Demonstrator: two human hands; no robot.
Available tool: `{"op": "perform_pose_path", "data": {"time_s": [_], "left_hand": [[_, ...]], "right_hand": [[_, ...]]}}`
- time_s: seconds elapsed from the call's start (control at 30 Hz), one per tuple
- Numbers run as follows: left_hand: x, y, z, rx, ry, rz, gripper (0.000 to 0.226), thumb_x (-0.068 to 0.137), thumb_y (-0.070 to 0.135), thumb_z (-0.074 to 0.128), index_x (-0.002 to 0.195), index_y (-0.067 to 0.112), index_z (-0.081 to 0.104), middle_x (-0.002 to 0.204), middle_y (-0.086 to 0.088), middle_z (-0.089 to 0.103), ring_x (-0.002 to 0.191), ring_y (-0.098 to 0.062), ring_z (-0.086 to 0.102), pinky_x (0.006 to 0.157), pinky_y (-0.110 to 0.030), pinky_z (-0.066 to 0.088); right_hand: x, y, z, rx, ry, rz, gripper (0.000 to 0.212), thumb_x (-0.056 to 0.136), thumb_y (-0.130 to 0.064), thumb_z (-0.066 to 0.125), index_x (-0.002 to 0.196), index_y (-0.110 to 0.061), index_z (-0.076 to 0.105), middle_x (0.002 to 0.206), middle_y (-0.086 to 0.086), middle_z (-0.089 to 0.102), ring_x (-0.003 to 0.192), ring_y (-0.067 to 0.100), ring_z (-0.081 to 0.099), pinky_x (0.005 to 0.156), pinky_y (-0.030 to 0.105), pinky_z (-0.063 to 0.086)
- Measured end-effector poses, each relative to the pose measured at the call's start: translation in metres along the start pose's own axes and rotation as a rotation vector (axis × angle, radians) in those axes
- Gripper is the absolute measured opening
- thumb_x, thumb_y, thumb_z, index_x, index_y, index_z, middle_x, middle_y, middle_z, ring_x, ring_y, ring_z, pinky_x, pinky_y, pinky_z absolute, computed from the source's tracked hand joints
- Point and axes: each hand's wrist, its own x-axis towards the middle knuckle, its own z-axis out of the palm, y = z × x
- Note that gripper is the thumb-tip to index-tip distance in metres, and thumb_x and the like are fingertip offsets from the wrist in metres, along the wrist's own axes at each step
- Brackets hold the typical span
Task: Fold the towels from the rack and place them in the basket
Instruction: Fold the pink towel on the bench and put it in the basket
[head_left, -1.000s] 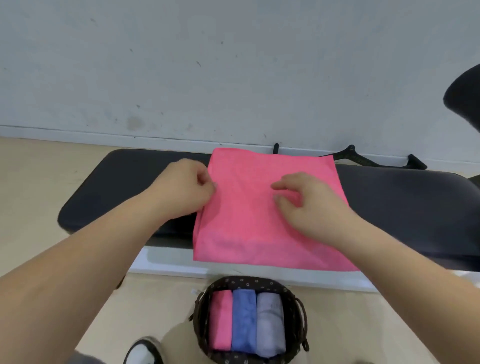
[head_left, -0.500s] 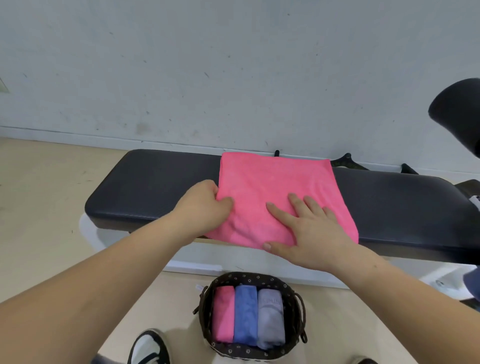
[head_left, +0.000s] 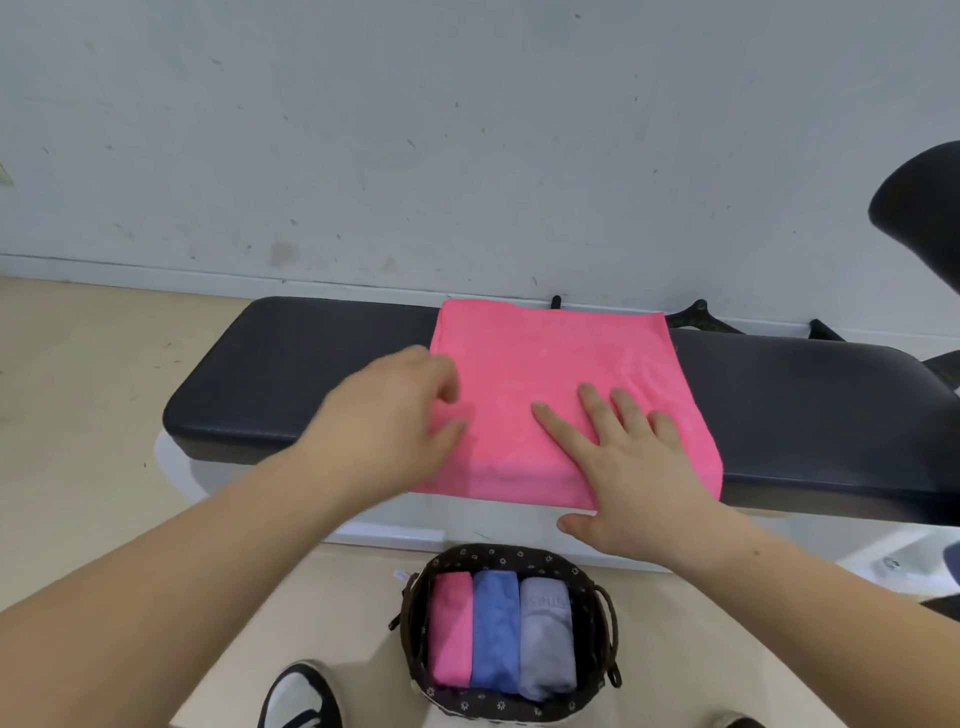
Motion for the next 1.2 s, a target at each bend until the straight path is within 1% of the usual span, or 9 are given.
{"op": "perform_pose_path", "data": {"time_s": [0.1,0.23,0.37,0.5,0.67,0.77,0.87,1.07,1.2], "left_hand": [[-0.008,0.022,0.032,0.073,-0.118,0.27,0.049,0.075,0.041,0.07,0.12,0.023,0.061,0.127,0.0,0.059,0.113,-0.027,0.058,0.091,-0.046,0.054],[-0.013,0.024,0.072,0.356,-0.176,0.314,0.103,0.054,0.028,0.087,0.148,0.019,0.046,0.148,-0.01,0.051,0.128,-0.034,0.053,0.101,-0.049,0.048],[-0.009,0.019,0.075,0.397,-0.077,0.388,0.085,0.062,0.012,0.072,0.145,0.014,0.051,0.142,-0.013,0.057,0.116,-0.036,0.058,0.09,-0.048,0.051],[-0.008,0.027,0.063,0.235,0.014,0.41,0.039,0.073,0.022,0.046,0.105,0.012,0.066,0.107,-0.008,0.07,0.091,-0.033,0.067,0.067,-0.046,0.057],[-0.005,0.031,0.041,0.143,0.135,0.314,0.027,0.074,0.018,0.044,0.094,0.015,0.061,0.08,0.0,0.058,0.064,-0.027,0.056,0.046,-0.039,0.048],[0.001,0.028,0.03,0.208,0.142,0.309,0.043,0.054,-0.005,0.067,0.093,0.014,0.059,0.078,-0.002,0.055,0.062,-0.028,0.054,0.045,-0.036,0.043],[0.005,0.022,0.021,0.3,0.131,0.268,0.055,0.039,-0.013,0.067,0.085,0.014,0.059,0.074,-0.002,0.052,0.06,-0.026,0.049,0.047,-0.033,0.034],[0.006,0.008,0.005,0.241,0.124,0.204,0.042,0.05,-0.012,0.063,0.078,0.019,0.062,0.073,0.006,0.05,0.064,-0.02,0.043,0.053,-0.032,0.032],[0.002,0.014,-0.004,0.042,-0.09,0.013,0.032,0.071,-0.007,0.051,0.075,0.024,0.053,0.074,0.009,0.051,0.074,-0.018,0.049,0.061,-0.032,0.038]], "right_hand": [[-0.003,-0.001,-0.003,0.06,-0.002,0.013,0.121,0.072,-0.074,0.063,0.158,-0.046,-0.018,0.172,0.01,-0.004,0.156,0.041,0.006,0.119,0.061,0.018],[-0.011,-0.013,-0.004,0.056,0.104,0.096,0.119,0.061,-0.066,0.082,0.161,-0.027,0.029,0.163,0.019,0.032,0.148,0.046,0.033,0.112,0.067,0.036],[-0.017,-0.025,-0.004,0.053,0.034,0.055,0.11,0.078,-0.06,0.073,0.164,-0.021,0.016,0.167,0.015,0.02,0.154,0.04,0.02,0.12,0.059,0.026],[-0.012,-0.017,0.004,0.01,0.064,0.057,0.109,0.052,-0.063,0.086,0.143,-0.011,0.055,0.136,0.019,0.058,0.122,0.045,0.058,0.089,0.06,0.053],[-0.009,-0.013,-0.004,0.093,0.146,0.007,0.074,0.069,-0.05,0.066,0.134,-0.014,0.061,0.122,0.013,0.066,0.107,0.041,0.065,0.075,0.053,0.057],[-0.011,-0.005,-0.023,0.24,0.134,0.022,0.066,0.076,-0.022,0.06,0.141,-0.019,0.052,0.13,0.005,0.061,0.114,0.033,0.062,0.081,0.046,0.056],[-0.018,0.008,-0.034,0.278,0.143,0.066,0.065,0.081,-0.009,0.056,0.142,-0.028,0.046,0.135,-0.006,0.049,0.117,0.022,0.055,0.077,0.036,0.052],[-0.037,0.024,-0.042,0.229,0.241,0.13,0.056,0.077,-0.006,0.055,0.127,-0.033,0.056,0.117,-0.012,0.061,0.107,0.019,0.059,0.071,0.033,0.049],[-0.049,0.036,-0.043,0.252,0.134,0.21,0.02,0.078,-0.007,0.05,0.086,-0.024,0.057,0.083,-0.005,0.055,0.082,0.021,0.051,0.059,0.03,0.035]]}}
